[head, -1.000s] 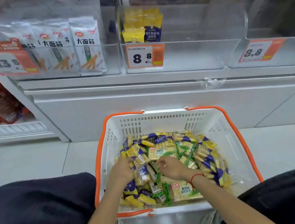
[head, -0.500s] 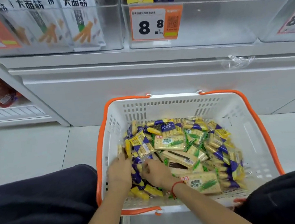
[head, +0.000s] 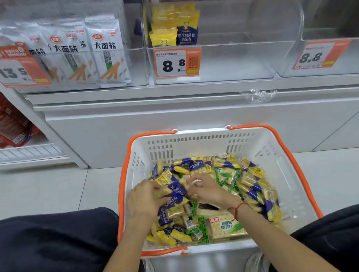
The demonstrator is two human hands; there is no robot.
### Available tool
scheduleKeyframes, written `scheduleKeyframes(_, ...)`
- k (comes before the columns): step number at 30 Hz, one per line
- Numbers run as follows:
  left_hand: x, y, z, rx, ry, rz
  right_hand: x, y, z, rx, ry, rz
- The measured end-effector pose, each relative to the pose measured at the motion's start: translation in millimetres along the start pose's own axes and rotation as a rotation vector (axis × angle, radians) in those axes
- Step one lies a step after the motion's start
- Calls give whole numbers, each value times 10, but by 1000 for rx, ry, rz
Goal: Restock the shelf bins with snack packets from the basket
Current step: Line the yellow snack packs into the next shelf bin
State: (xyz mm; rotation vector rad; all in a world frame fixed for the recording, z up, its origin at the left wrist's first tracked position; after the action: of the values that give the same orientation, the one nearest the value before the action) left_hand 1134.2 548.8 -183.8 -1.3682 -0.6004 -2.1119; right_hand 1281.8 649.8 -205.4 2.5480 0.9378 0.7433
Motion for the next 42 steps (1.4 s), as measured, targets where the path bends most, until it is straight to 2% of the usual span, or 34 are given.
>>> scheduleKeyframes(2,80,-67,37,30,149,-3,208,22,-83,3,-61,150)
scheduleKeyframes(5,118,-114,125,171,499,-58,462,81,-150,-81,-346,270)
scheduleKeyframes(7,106,-111,171,344,786,-87,525,100,-179,-140,-554,251)
scheduleKeyframes(10,22,-56,210,612,1182,-200,541,100,-203,-164,-722,208)
scheduleKeyframes(14,-36,-29,337,713,1496,-286,516,133,-286,-157,-901,137)
scheduleKeyframes(20,-22,-39,479,682,1564,-307,455,124,-354,-167,-970,92)
scheduleKeyframes(26,-76,-22,497,690,1473,-321,491,107,-387,-113,-799,222)
scheduleKeyframes(30,-99,-29,516,624,1435,-330,466,85,-377,-82,-875,239)
scheduleKeyframes(36,-173,-37,431,573,1272,-262,277,105,-399,-11,-651,233)
scheduleKeyframes(42,-315,9,337,732,1407,-214,22,92,-337,71,-329,382)
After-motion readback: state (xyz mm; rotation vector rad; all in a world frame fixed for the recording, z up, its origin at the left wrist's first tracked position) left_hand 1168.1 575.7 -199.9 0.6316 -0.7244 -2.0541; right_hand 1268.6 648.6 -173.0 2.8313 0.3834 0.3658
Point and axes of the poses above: each hand's wrist, its own y-axis away from the middle knuckle, its own x-axis out of the back of the hand, z = x × y, the point moved 7 cm from there along -y, towards the middle knuckle, and after that the axes turned 10 degrees about z, right-handed, at the moved point
